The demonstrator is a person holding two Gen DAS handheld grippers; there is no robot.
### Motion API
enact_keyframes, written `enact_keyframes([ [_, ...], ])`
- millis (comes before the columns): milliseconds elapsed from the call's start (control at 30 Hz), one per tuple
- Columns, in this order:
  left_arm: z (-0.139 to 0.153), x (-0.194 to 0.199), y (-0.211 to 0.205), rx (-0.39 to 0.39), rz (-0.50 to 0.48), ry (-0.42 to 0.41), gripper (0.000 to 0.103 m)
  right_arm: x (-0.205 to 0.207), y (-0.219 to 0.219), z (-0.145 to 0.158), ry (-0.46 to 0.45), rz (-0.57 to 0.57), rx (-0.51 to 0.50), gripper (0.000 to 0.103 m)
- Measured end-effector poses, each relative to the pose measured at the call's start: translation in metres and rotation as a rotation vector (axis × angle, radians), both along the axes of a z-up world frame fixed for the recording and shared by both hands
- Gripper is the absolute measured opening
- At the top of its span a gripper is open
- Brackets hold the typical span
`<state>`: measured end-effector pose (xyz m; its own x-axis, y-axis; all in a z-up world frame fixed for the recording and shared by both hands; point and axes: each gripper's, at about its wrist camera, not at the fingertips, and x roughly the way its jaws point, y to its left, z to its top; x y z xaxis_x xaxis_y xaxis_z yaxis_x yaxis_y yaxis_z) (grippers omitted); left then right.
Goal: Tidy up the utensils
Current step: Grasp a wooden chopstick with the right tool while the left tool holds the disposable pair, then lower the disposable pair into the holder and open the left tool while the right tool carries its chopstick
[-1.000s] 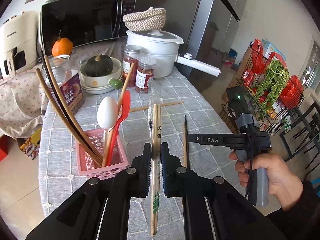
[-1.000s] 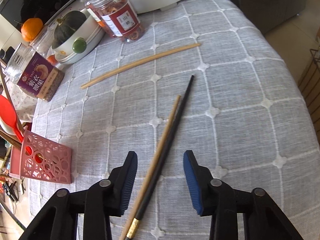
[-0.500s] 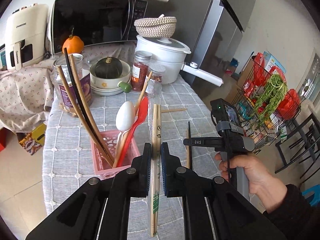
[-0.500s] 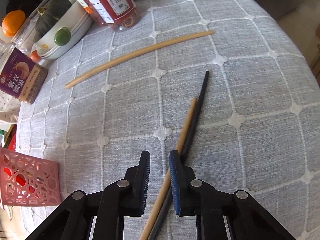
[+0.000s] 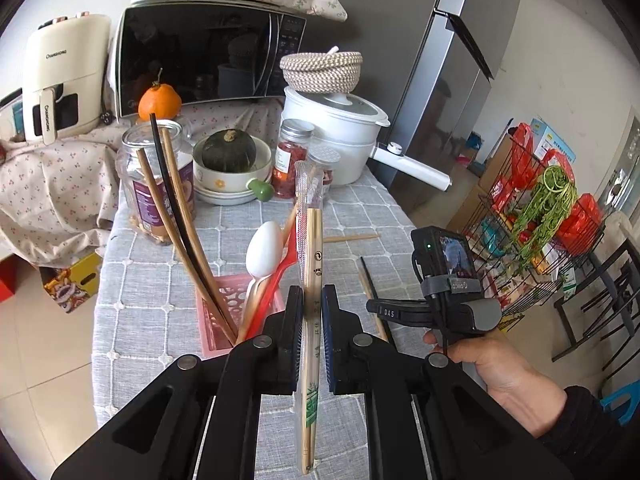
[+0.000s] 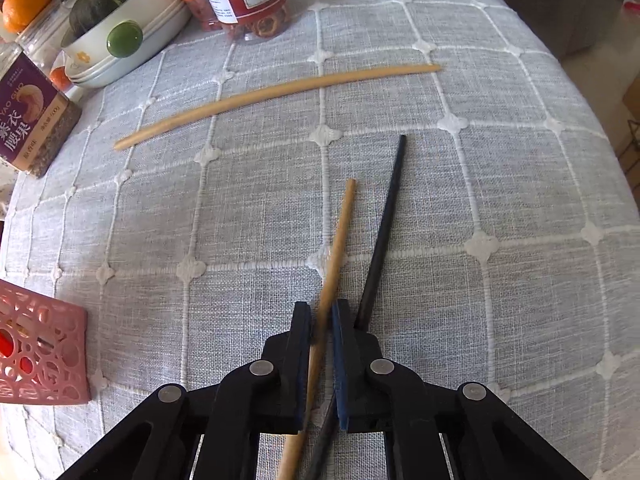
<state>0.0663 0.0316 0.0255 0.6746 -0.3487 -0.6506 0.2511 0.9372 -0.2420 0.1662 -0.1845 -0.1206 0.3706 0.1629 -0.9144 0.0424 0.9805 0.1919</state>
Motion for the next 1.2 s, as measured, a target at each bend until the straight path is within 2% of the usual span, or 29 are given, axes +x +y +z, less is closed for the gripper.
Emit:
enact_keyframes([
  [233,0.028,-0.012,0.025,-0.062,0.115,-0.183,0.01,-0.024,-0.003,0.056,-0.169,0.029,0.109,0.006],
  [367,0.037,-0.015,0.037,-0.099,0.201,-0.286,0.01,-0.044,0.0,0.085,-0.266,0.052,0.133,0.006],
  [500,0.034,-0.013,0.043,-0.102,0.281,-0.385,0.01,-0.058,0.003,0.104,-0.334,0.059,0.155,0.006],
  [600,0.027,-0.006,0.041,-0.071,0.315,-0.438,0.01,-0.068,0.002,0.117,-0.376,0.058,0.177,0.006],
  [833,0.009,0.017,0.032,-0.011,0.347,-0.464,0.01,-0.079,0.003,0.132,-0.434,0.074,0.192,0.006],
  [1067,-0.017,0.039,0.033,0.028,0.379,-0.411,0.01,-0.081,0.001,0.134,-0.442,0.074,0.201,0.006],
  [1200,-0.027,0.044,0.036,0.024,0.372,-0.368,0.01,-0.082,-0.001,0.135,-0.448,0.072,0.208,0.006],
])
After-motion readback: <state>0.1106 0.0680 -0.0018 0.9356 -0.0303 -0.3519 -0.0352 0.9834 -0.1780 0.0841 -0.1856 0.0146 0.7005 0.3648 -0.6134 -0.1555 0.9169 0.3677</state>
